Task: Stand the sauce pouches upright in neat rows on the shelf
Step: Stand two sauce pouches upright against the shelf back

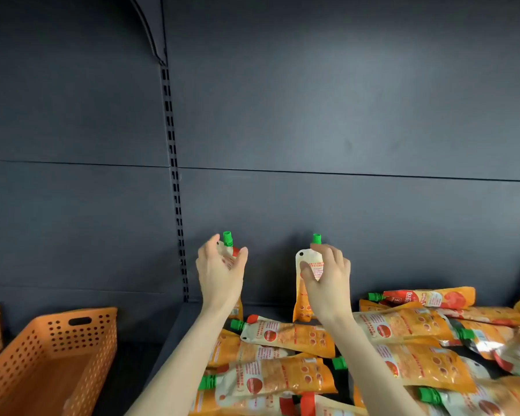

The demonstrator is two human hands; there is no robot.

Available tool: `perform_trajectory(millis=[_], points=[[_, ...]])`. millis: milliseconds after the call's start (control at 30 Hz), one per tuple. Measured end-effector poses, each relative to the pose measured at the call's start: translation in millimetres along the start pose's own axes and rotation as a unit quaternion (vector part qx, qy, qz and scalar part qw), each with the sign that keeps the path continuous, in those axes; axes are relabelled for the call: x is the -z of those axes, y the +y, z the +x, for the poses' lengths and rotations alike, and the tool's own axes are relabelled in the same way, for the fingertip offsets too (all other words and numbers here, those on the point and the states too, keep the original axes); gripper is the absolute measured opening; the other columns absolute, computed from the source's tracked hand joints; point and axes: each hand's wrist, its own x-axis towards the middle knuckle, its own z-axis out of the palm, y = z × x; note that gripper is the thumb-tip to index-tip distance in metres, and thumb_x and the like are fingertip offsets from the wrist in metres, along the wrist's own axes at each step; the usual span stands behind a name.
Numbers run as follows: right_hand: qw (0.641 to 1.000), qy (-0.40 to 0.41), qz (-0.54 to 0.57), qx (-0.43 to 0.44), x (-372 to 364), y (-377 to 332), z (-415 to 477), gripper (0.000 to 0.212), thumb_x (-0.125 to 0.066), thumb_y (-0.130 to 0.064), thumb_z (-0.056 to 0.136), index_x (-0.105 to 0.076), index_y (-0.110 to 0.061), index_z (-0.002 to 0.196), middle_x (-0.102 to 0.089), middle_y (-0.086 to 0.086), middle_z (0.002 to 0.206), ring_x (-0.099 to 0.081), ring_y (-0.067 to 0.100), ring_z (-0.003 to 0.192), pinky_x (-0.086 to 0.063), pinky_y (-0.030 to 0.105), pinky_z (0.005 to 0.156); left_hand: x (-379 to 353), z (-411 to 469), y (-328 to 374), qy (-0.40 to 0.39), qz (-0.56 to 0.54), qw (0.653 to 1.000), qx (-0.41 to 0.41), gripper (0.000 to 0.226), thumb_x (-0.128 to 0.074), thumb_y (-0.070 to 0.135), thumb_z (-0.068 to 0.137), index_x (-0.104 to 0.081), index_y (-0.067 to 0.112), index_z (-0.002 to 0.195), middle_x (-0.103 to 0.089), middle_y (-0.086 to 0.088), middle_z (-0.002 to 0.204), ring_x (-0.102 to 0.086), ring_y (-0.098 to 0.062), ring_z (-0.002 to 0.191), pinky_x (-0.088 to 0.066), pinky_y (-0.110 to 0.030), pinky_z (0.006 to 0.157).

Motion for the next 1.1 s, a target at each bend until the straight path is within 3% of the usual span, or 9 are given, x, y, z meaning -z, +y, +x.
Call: perform_trajectory(millis=[100,200,300,400,567,733,833,967,1100], points=[[0.998,0.07,0.008,-0.006,-16,3,12,0.046,-0.056,-0.024,0.091,-0.043,-0.017,0.135,-0.042,0.001,0.142,-0.027,0.018,0.133,-0.03,0.035,0.107,-11,17,-5,0.003,0.012,1.0,-0.005,0.06,-0.065,0.033,0.084,-0.041,0.013,0.135,-0.046,-0.007,0.136,-0.035,-0.023,0.13,-0.034,-0.04,0.101],[0.995,0.083,0.004,-0.047,-31,2,19,0.06,-0.063,-0.032,0.086,-0.037,-0.016,0.138,-0.041,0.002,0.142,-0.026,0.021,0.133,-0.028,0.041,0.107,-26,25,-11,0.011,0.008,1.0,-0.011,0.056,-0.07,0.031,0.08,-0.046,0.013,0.128,-0.05,-0.008,0.129,-0.04,-0.024,0.122,-0.039,-0.041,0.095],[0.993,0.11,-0.002,-0.053,-41,2,25,0.075,-0.074,-0.032,0.077,-0.035,-0.012,0.138,-0.039,0.006,0.139,-0.029,0.025,0.128,-0.032,0.036,0.101,-33,24,-17,0.033,0.003,0.999,-0.041,0.053,-0.073,0.024,0.077,-0.047,0.012,0.122,-0.048,-0.009,0.124,-0.046,-0.025,0.112,-0.041,-0.033,0.086],[0.99,0.116,0.0,-0.078,-47,5,25,0.073,-0.075,-0.022,0.077,-0.034,-0.013,0.137,-0.035,0.009,0.136,-0.032,0.027,0.123,-0.032,0.028,0.087,-34,20,-20,0.036,0.001,0.997,-0.067,0.05,-0.07,0.02,0.081,-0.046,0.012,0.124,-0.046,-0.01,0.123,-0.05,-0.024,0.108,-0.04,-0.027,0.082],[0.987,0.106,0.101,-0.059,-42,12,20,0.06,-0.07,-0.014,0.081,-0.04,-0.014,0.133,-0.04,0.005,0.13,-0.044,0.017,0.114,-0.038,0.028,0.097,-21,16,-25,0.012,-0.048,0.995,-0.087,0.048,-0.062,0.014,0.087,-0.045,0.013,0.131,-0.043,-0.007,0.124,-0.047,-0.009,0.101,-0.032,0.006,0.075],[0.974,0.055,0.219,-0.038,-34,15,12,0.052,-0.064,-0.011,0.086,-0.044,-0.023,0.132,-0.048,-0.01,0.128,-0.046,0.007,0.118,-0.039,0.022,0.099,-13,19,-30,-0.026,-0.109,0.989,-0.091,0.039,-0.057,0.009,0.09,-0.052,0.018,0.128,-0.057,0.009,0.113,-0.058,-0.004,0.102,-0.042,-0.005,0.084],[0.961,0.044,0.27,-0.039,-26,14,10,0.048,-0.06,-0.006,0.088,-0.047,-0.017,0.133,-0.055,-0.007,0.128,-0.05,0.006,0.118,-0.041,0.006,0.092,-11,21,-29,-0.056,-0.141,0.985,-0.079,0.033,-0.061,0.01,0.088,-0.058,0.018,0.12,-0.063,0.014,0.105,-0.06,0.006,0.097,-0.046,-0.005,0.082],[0.95,0.037,0.309,-0.033,-17,13,17,0.029,-0.057,-0.006,0.09,-0.061,-0.025,0.112,-0.069,-0.01,0.101,-0.065,0.005,0.098,-0.053,0.018,0.083,-9,30,-28,-0.102,-0.181,0.977,-0.049,0.027,-0.062,0.01,0.087,-0.062,0.019,0.112,-0.067,0.006,0.107,-0.062,-0.001,0.099,-0.049,-0.009,0.081],[0.94,-0.025,0.335,-0.067,-18,15,28,0.022,-0.053,-0.008,0.092,-0.066,-0.025,0.099,-0.069,-0.007,0.098,-0.068,0.003,0.085,-0.054,0.016,0.066,-8,38,-26,-0.159,-0.199,0.967,-0.019,0.028,-0.06,0.011,0.089,-0.06,0.016,0.116,-0.069,0.001,0.109,-0.063,-0.007,0.104,-0.052,-0.025,0.087]])
